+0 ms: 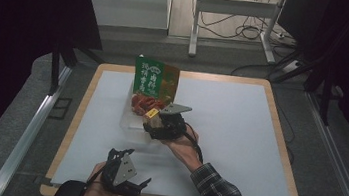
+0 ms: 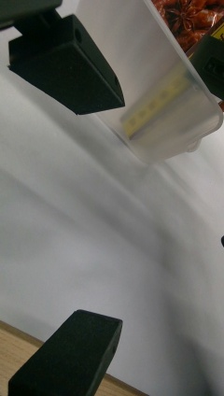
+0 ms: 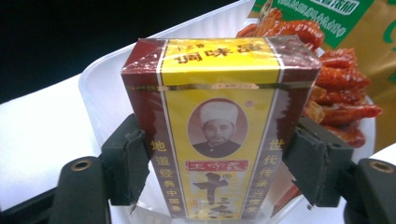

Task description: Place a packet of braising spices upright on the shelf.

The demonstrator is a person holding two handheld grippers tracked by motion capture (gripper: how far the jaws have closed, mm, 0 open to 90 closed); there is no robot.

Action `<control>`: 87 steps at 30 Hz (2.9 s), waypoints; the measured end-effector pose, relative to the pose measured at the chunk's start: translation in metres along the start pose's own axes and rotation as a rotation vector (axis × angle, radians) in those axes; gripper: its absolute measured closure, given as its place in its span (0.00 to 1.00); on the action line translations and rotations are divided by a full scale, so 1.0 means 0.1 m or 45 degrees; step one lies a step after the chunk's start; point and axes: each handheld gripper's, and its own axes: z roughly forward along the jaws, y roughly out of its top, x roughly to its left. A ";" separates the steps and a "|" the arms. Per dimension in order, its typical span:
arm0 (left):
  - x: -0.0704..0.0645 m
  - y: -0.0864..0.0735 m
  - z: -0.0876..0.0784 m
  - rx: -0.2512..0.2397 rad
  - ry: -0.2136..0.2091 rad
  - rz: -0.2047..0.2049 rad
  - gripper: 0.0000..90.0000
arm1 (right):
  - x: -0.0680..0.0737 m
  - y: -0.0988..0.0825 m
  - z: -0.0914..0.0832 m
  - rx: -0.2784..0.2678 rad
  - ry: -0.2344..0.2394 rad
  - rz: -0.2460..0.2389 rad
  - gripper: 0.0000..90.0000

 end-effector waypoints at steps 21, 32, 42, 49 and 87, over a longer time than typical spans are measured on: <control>0.00 0.00 -0.01 -0.009 0.008 -0.011 0.00 | 0.01 0.10 -0.15 0.028 0.051 -0.078 0.14; 0.00 0.00 0.00 -0.009 0.009 -0.010 0.00 | -0.05 0.13 -0.27 0.037 0.071 -0.066 0.12; 0.01 0.00 0.00 -0.001 0.012 -0.005 0.00 | -0.11 0.10 -0.37 0.071 0.064 -0.084 0.09; 0.01 0.00 0.00 0.002 0.014 -0.003 0.00 | -0.16 0.06 -0.44 0.086 0.054 -0.088 0.07; 0.00 0.00 0.02 0.007 0.010 0.008 0.00 | -0.23 -0.21 -0.91 0.143 0.002 -0.115 0.03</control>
